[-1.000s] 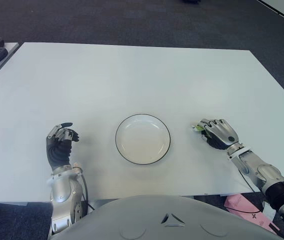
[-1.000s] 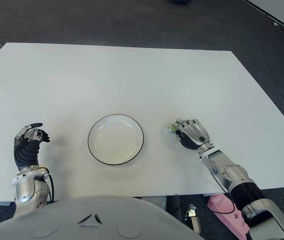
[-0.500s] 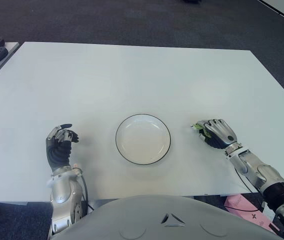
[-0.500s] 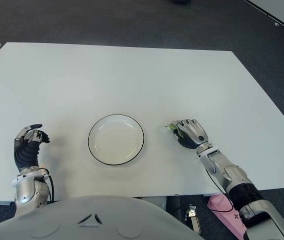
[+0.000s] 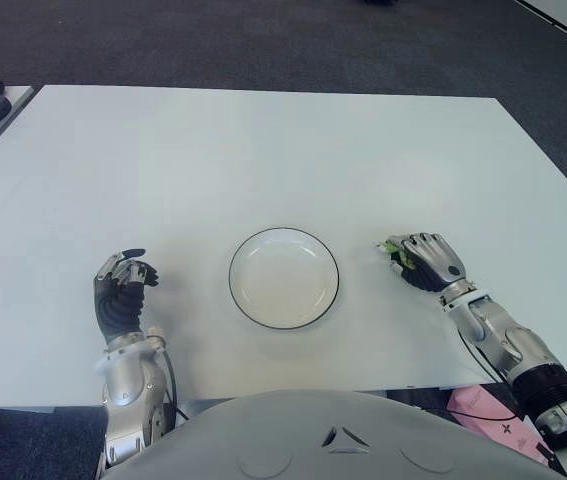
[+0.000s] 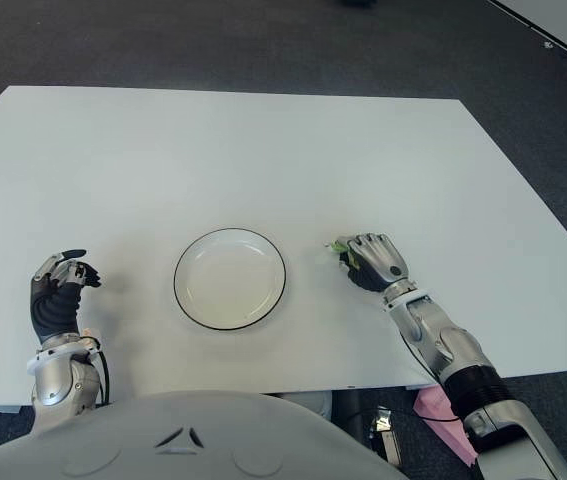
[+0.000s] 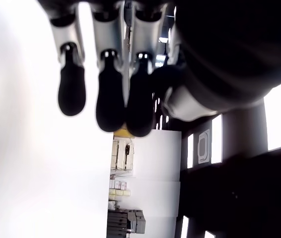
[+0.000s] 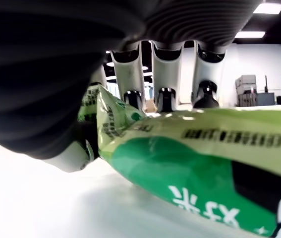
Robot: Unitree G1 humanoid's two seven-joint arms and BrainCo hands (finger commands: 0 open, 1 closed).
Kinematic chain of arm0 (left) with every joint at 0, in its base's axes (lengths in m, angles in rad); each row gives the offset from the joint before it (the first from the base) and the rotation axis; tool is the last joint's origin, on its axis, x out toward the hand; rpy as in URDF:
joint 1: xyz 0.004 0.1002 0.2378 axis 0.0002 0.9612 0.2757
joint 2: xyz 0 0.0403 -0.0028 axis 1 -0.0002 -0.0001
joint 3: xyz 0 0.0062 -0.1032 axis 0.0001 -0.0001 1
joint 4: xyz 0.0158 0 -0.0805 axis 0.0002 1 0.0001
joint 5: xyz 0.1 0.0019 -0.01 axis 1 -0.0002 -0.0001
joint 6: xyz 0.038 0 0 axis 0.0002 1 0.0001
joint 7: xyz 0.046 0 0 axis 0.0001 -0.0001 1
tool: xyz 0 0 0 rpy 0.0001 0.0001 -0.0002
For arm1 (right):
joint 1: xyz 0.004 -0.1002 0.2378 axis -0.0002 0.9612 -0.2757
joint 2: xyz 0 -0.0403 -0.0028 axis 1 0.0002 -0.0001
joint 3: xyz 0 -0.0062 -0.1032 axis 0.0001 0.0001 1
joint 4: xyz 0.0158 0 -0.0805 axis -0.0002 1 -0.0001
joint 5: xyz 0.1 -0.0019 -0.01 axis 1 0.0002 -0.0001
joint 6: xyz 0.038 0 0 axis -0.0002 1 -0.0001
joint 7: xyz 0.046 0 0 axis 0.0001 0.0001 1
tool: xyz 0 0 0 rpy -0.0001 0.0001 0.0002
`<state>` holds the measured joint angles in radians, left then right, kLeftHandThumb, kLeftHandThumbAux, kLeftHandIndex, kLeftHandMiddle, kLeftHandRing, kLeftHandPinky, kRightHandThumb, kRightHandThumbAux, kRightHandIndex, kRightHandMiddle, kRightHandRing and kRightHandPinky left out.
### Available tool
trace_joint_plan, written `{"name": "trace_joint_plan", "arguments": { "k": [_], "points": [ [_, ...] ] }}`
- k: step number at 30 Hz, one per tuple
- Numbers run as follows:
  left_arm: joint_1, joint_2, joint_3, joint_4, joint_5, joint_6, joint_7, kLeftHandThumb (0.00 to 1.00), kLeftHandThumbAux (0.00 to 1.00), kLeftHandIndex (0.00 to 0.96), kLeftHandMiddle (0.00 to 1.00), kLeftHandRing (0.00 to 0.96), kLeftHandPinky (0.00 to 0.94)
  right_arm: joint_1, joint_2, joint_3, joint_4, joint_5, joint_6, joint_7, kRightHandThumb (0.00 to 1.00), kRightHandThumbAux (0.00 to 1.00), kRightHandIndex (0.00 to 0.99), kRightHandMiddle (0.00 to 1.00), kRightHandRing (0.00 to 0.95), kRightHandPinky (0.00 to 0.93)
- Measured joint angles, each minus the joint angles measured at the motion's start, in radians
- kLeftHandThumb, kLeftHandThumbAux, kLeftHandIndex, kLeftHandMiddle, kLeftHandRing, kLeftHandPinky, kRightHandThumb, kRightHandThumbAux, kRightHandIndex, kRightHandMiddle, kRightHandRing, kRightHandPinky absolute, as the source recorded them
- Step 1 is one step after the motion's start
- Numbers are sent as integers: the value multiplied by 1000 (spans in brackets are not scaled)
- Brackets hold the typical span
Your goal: Put the toothpaste on the table into the plate.
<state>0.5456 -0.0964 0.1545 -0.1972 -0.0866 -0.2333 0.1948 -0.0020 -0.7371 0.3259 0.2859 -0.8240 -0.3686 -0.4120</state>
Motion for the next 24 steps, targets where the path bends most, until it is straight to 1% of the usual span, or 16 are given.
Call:
{"name": "trace_joint_plan", "arguments": {
  "k": [3, 6, 12, 17, 24],
  "points": [
    [-9, 0, -2, 9, -3, -11, 0, 699, 722, 433, 667, 648, 615, -35, 23, -13, -17, -13, 1, -30, 732, 714, 439, 881, 876, 883],
    [-18, 0, -5, 24, -3, -37, -2, 698, 722, 433, 671, 651, 617, -74, 47, -24, -28, -40, 8, -71, 732, 714, 439, 881, 877, 884],
    [-33, -1, -8, 56, -3, -60, -6, 698, 722, 434, 677, 656, 622, -144, 97, -17, -46, -108, 36, -121, 732, 714, 439, 882, 880, 885],
    [-51, -3, -9, 70, -9, -60, -6, 697, 722, 434, 680, 659, 624, -193, 134, 4, -64, -139, 34, -133, 734, 713, 440, 879, 880, 879],
    [-67, -6, -12, 72, -8, -52, -6, 698, 722, 435, 695, 671, 638, -251, 182, 28, -102, -139, 22, -108, 736, 712, 440, 876, 880, 884]
  ]
}}
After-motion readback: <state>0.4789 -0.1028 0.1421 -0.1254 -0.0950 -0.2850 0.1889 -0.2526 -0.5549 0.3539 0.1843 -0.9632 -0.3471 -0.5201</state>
